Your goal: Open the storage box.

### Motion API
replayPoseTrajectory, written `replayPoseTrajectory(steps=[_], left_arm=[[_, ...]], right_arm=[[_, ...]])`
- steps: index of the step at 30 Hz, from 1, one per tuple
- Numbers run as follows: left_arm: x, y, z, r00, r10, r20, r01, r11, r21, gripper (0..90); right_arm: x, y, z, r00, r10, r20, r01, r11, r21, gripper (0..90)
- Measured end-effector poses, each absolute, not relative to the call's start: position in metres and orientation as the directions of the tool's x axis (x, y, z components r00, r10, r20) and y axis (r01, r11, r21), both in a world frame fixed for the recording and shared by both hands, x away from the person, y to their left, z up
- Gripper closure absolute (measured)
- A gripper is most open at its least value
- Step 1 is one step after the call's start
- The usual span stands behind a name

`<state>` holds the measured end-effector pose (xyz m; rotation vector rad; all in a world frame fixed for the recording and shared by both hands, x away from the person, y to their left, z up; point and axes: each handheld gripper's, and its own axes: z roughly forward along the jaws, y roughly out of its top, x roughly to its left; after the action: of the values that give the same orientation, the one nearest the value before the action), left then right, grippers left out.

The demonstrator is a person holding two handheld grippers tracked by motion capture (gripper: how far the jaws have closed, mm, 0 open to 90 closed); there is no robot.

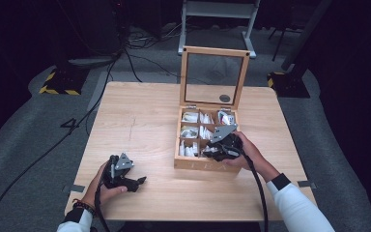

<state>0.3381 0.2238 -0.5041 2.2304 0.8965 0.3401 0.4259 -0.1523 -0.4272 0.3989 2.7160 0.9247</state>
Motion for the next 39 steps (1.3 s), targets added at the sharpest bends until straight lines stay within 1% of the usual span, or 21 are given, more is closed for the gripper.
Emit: replayPoseTrajectory(steps=[1, 4, 7, 11, 12, 14, 15, 17, 18, 19, 22, 27, 29, 31, 34, 39], left_arm=[[0.338, 0.224, -0.504, 0.726, 0.687, -0.016, 0.505, -0.517, 0.692, 16.8], [0.338, 0.224, -0.504, 0.726, 0.687, -0.017, 0.504, -0.516, 0.692, 16.8], [0.338, 0.224, -0.504, 0.728, 0.686, -0.016, 0.503, -0.518, 0.692, 16.8], [0.338, 0.224, -0.504, 0.728, 0.686, -0.016, 0.503, -0.518, 0.692, 16.8], [0.338, 0.224, -0.504, 0.728, 0.685, -0.015, 0.502, -0.518, 0.692, 16.8], [0.338, 0.224, -0.504, 0.729, 0.685, -0.016, 0.502, -0.518, 0.692, 16.8], [0.338, 0.224, -0.504, 0.728, 0.685, -0.016, 0.503, -0.518, 0.692, 16.7], [0.338, 0.224, -0.504, 0.729, 0.685, -0.016, 0.502, -0.518, 0.692, 16.7], [0.338, 0.224, -0.504, 0.729, 0.685, -0.016, 0.503, -0.518, 0.692, 16.7], [0.338, 0.224, -0.504, 0.729, 0.685, -0.016, 0.503, -0.519, 0.692, 16.7], [0.339, 0.224, -0.504, 0.729, 0.684, -0.015, 0.502, -0.519, 0.692, 16.6], [0.339, 0.224, -0.504, 0.729, 0.684, -0.015, 0.502, -0.52, 0.692, 16.6], [0.339, 0.224, -0.504, 0.729, 0.684, -0.014, 0.502, -0.52, 0.692, 16.6], [0.339, 0.224, -0.504, 0.729, 0.684, -0.015, 0.502, -0.52, 0.691, 16.6], [0.339, 0.224, -0.504, 0.729, 0.684, -0.014, 0.501, -0.52, 0.691, 16.5], [0.339, 0.224, -0.504, 0.729, 0.684, -0.015, 0.502, -0.52, 0.692, 16.6]], right_arm=[[0.427, -0.151, -0.428, -0.931, 0.334, -0.149, 0.176, 0.766, 0.618, 63.8], [0.43, -0.149, -0.432, -0.932, 0.331, -0.147, 0.181, 0.777, 0.603, 65.3], [0.43, -0.147, -0.433, -0.938, 0.302, -0.171, 0.151, 0.799, 0.581, 67.3], [0.428, -0.145, -0.431, -0.94, 0.268, -0.213, 0.109, 0.825, 0.555, 74.5], [0.428, -0.144, -0.431, -0.939, 0.266, -0.22, 0.105, 0.827, 0.552, 74.5], [0.426, -0.143, -0.429, -0.939, 0.258, -0.229, 0.092, 0.827, 0.555, 71.8], [0.426, -0.144, -0.427, -0.937, 0.264, -0.23, 0.09, 0.817, 0.57, 66.0], [0.427, -0.145, -0.426, -0.936, 0.274, -0.221, 0.092, 0.798, 0.596, 62.1], [0.428, -0.145, -0.426, -0.938, 0.27, -0.216, 0.091, 0.797, 0.598, 60.2], [0.427, -0.144, -0.427, -0.936, 0.268, -0.227, 0.088, 0.804, 0.588, 56.3], [0.428, -0.142, -0.428, -0.942, 0.248, -0.225, 0.068, 0.801, 0.595, 56.4], [0.429, -0.137, -0.432, -0.951, 0.212, -0.225, 0.045, 0.815, 0.577, 70.6], [0.43, -0.137, -0.434, -0.951, 0.217, -0.222, 0.054, 0.82, 0.57, 75.1], [0.431, -0.137, -0.434, -0.955, 0.212, -0.206, 0.06, 0.821, 0.568, 82.0], [0.43, -0.137, -0.434, -0.954, 0.213, -0.211, 0.06, 0.824, 0.563, 88.3], [0.43, -0.143, -0.432, -0.951, 0.231, -0.205, 0.068, 0.805, 0.59, 90.0]])
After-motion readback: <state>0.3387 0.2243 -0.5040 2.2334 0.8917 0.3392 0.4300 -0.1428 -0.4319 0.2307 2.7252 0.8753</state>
